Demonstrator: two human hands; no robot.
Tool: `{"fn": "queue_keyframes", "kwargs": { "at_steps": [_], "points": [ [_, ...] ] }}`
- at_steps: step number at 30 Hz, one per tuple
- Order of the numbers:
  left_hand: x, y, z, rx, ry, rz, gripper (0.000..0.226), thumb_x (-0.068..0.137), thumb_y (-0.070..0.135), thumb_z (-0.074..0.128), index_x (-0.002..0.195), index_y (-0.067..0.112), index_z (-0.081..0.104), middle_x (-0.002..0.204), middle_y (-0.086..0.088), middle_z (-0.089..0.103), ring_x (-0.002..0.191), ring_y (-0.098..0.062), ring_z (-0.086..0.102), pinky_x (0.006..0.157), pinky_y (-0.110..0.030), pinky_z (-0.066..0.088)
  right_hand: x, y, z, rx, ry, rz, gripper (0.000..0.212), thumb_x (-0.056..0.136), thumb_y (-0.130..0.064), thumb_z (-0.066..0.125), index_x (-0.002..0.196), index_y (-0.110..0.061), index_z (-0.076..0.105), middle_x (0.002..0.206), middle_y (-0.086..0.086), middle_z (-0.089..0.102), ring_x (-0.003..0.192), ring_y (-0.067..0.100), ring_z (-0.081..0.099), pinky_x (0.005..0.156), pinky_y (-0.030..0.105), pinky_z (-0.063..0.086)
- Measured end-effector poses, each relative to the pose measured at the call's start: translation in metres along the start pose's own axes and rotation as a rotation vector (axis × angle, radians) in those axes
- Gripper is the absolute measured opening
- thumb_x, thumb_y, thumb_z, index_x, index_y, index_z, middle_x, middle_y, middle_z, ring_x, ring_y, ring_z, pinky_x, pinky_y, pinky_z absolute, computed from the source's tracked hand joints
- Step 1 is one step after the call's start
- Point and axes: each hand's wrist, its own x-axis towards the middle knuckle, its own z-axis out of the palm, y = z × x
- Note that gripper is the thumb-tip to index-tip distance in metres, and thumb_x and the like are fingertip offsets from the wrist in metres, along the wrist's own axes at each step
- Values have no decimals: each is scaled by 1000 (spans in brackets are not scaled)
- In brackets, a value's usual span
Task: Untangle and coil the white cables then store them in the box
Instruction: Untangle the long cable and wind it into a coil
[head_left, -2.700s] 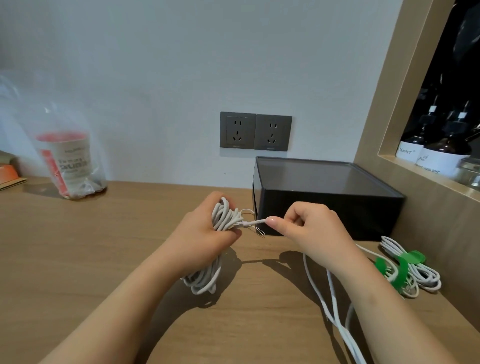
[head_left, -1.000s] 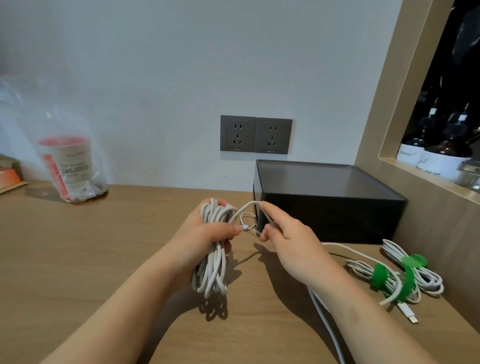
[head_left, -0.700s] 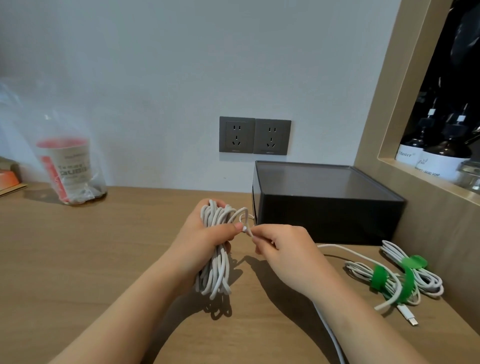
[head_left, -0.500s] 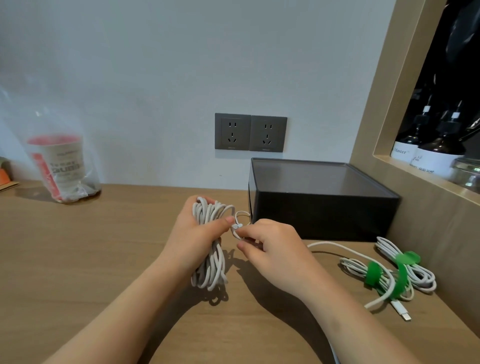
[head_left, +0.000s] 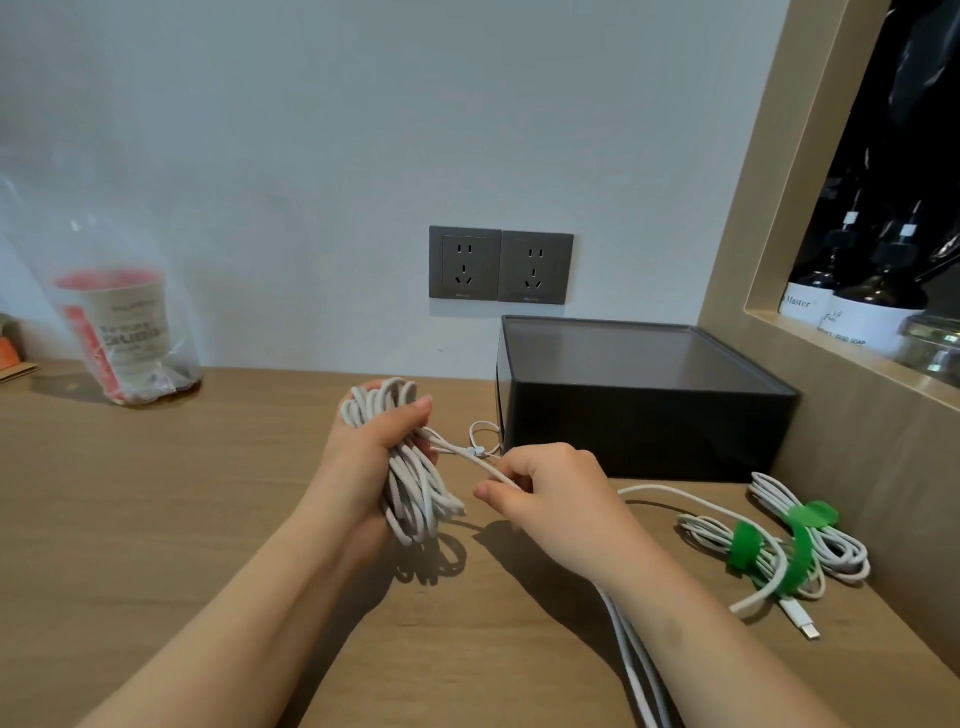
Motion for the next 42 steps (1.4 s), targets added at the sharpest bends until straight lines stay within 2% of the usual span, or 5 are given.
{"fn": "queue_keyframes", "kwargs": {
  "at_steps": [7, 17, 24, 30, 42],
  "points": [
    [5, 14, -9, -262, 85, -162, 26, 91, 19, 57, 69, 5, 53, 55, -8, 63, 50, -22, 67, 51, -43, 57, 3, 14, -14, 88, 119, 155, 16, 94, -32, 52, 83, -25, 61, 62, -5, 56, 54, 6, 53, 49, 19, 43],
    [18, 18, -23, -592, -121, -215, 37, 54, 5, 80, 57, 11, 44, 47, 1, 42, 37, -10, 44, 42, -12, 41, 2, 14, -25, 605, 26, 370, 10, 90, -18, 59, 88, -11, 66, 56, 2, 59, 39, 9, 48, 40, 18, 43],
    [25, 22, -33, -592, 90, -155, 33, 92, 22, 48, 62, 16, 38, 51, 4, 40, 35, -7, 40, 39, -11, 38, -1, 19, -44, 949, -87, 540, 15, 92, -13, 55, 96, -3, 65, 55, 2, 49, 36, 5, 36, 32, 14, 30],
    [27, 31, -43, -587, 100, -103, 33, 93, 23, 47, 62, 17, 37, 51, 5, 39, 35, -7, 39, 39, -10, 36, 0, 35, -49, 526, 286, 414, 23, 93, -32, 53, 93, -12, 64, 56, 4, 43, 37, 8, 34, 36, 19, 28],
    [23, 26, -35, -484, -21, -136, 36, 47, 10, 83, 57, 10, 48, 49, 2, 39, 37, -9, 39, 41, -11, 37, -1, 27, -23, 29, -193, 220, 15, 87, -34, 62, 100, -35, 56, 86, -10, 58, 79, 7, 58, 64, 16, 48]
  ]
}}
